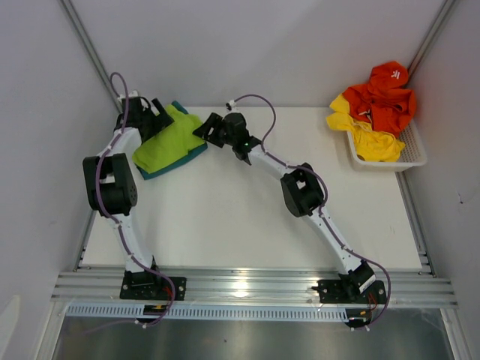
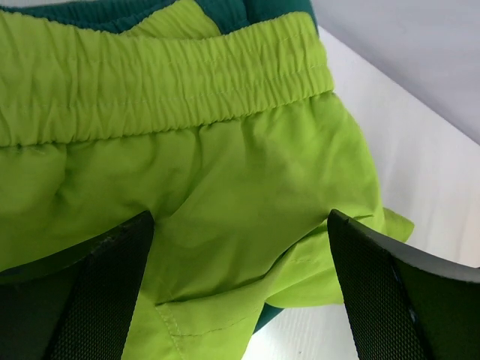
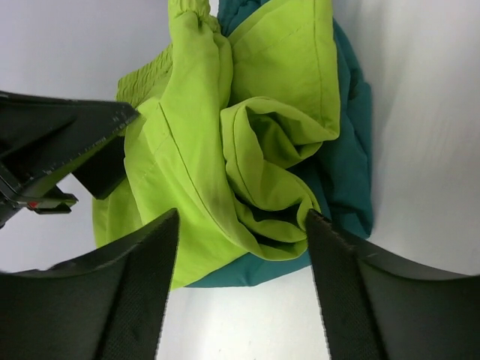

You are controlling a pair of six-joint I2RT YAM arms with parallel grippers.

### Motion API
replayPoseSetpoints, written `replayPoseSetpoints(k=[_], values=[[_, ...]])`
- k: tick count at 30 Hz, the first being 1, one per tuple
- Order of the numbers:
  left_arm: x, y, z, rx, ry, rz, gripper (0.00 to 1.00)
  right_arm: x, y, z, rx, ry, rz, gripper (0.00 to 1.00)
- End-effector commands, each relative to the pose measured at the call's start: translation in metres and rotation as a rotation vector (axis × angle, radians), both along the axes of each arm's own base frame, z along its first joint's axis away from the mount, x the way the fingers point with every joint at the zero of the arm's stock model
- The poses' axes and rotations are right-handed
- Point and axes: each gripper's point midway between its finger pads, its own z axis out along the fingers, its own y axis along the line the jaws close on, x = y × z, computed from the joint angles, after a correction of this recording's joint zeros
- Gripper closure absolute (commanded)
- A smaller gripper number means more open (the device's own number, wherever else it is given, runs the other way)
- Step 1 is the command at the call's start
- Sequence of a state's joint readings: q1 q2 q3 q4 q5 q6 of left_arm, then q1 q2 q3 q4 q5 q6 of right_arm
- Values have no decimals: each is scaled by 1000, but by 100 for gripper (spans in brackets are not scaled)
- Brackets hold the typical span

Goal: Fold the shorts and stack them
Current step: Neatly place the folded shorts to the corner

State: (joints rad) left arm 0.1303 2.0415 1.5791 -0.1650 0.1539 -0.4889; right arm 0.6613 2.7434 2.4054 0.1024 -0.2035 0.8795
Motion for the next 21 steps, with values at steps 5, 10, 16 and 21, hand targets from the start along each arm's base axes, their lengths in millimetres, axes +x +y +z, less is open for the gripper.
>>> replayPoseSetpoints(k=[5, 10, 16, 21], values=[[23, 2, 18, 22, -80, -23, 1, -13, 20, -6, 9, -7, 48, 40], [25, 2, 12, 23, -74, -27, 1, -13, 23, -10, 41, 7, 50, 61], [26, 1, 13, 56, -76, -42, 1, -18, 27, -1, 118, 73, 70, 100], [27, 3, 9, 80, -69, -39, 1, -23, 28, 29, 226, 169, 76, 100]])
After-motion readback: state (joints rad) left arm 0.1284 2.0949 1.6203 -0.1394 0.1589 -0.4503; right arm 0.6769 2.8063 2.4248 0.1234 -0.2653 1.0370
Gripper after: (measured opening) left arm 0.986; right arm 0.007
